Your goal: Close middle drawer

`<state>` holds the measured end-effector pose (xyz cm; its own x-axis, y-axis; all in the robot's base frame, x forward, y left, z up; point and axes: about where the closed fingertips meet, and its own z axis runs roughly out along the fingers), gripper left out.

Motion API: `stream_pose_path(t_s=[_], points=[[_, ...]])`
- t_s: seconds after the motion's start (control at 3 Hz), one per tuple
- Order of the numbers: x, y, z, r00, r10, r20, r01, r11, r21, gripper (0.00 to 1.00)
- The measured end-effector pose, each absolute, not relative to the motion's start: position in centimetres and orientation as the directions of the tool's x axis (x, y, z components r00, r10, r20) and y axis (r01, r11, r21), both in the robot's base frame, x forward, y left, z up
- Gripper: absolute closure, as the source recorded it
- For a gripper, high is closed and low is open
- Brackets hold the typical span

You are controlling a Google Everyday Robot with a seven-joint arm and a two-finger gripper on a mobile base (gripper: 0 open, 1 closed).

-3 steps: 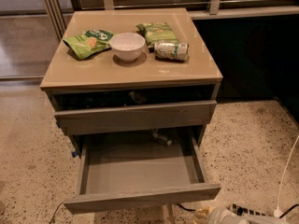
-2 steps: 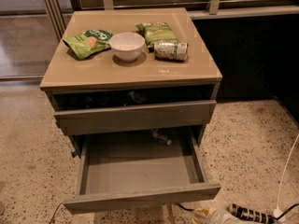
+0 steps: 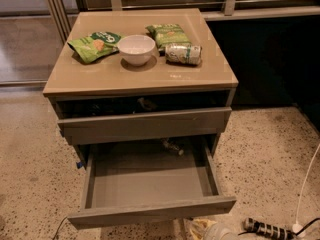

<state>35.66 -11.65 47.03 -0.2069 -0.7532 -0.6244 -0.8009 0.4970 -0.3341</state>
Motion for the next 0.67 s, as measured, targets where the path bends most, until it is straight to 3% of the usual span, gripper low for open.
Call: stream_pose_path(t_s=[0.67], points=[[36.3,-8.7,43.7,-0.193,-0.752,-0.63,-0.807,0.487,-0.334,1.0]])
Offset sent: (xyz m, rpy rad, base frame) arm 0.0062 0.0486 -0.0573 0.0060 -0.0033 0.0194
